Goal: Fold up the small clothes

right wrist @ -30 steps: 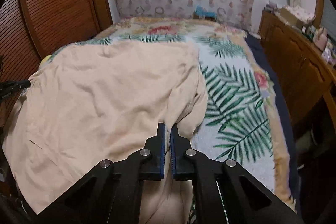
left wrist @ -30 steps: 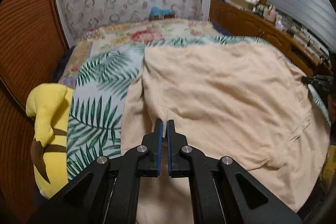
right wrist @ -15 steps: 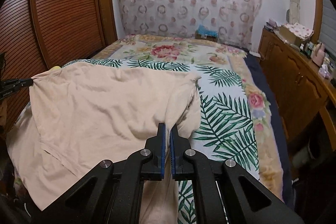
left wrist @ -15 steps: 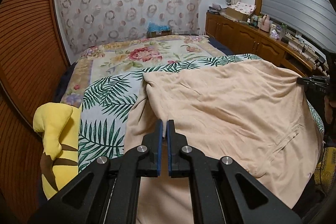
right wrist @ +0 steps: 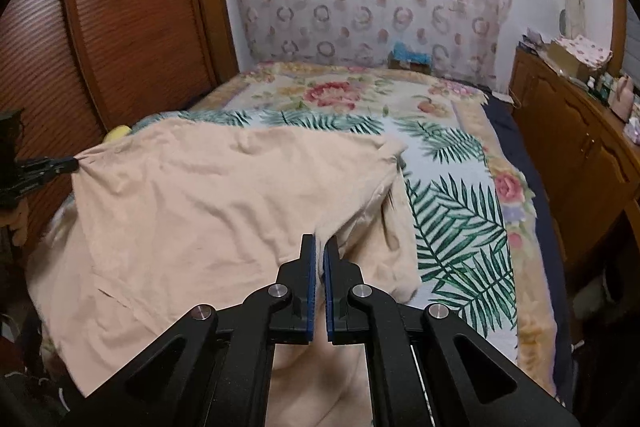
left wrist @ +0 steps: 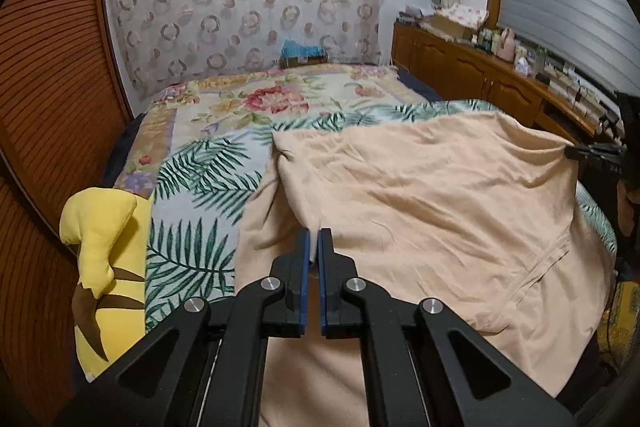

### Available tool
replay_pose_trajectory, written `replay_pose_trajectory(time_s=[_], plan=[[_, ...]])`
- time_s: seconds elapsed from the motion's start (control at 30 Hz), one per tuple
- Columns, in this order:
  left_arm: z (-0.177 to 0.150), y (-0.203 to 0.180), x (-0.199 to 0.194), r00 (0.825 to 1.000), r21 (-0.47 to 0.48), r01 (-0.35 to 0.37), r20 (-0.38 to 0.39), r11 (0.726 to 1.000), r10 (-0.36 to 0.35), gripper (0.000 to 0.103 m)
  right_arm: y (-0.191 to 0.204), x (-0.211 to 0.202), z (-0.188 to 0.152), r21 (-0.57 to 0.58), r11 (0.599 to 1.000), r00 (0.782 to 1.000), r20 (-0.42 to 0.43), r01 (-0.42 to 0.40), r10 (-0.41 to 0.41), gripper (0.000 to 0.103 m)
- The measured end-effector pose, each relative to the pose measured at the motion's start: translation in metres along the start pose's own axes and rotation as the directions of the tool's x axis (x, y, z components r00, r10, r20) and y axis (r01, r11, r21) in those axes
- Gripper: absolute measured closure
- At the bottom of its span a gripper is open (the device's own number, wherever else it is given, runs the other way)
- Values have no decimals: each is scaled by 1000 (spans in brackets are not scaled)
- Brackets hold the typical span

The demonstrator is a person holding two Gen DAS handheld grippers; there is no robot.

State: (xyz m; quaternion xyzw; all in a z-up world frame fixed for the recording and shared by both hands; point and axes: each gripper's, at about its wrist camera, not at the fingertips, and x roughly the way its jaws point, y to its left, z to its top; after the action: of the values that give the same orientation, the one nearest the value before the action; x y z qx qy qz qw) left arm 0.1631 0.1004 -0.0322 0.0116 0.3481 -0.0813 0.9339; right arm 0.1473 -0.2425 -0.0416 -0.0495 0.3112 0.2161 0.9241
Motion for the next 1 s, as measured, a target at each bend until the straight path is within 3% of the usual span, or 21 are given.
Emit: replay_pose_trajectory(time_s=[0.3, 0.6, 0.73, 0.83, 1.0], plan=[[-4, 2, -76, 990, -22, 49, 130, 999, -46, 98, 8, -79, -7, -15, 999, 992, 123, -39, 41, 100], [-16, 13, -151, 973, -43, 50, 228, 998, -39, 98, 16, -154, -34, -49, 998, 983, 178, -40, 49, 100], [-47, 15, -145, 988, -50, 27, 155, 998, -19, 98, 21, -166, -65, -65, 997, 993, 109, -39, 46, 100], [-77, 19, -119, 998, -71, 2, 58, 997, 2, 98, 16, -147, -90, -40, 999, 999, 25, -27, 28, 100], [-114, 31, -91, 998, -108, -19, -55, 994, 13, 98, 2, -104, -132, 20, 999, 994, -103, -25, 27, 100]])
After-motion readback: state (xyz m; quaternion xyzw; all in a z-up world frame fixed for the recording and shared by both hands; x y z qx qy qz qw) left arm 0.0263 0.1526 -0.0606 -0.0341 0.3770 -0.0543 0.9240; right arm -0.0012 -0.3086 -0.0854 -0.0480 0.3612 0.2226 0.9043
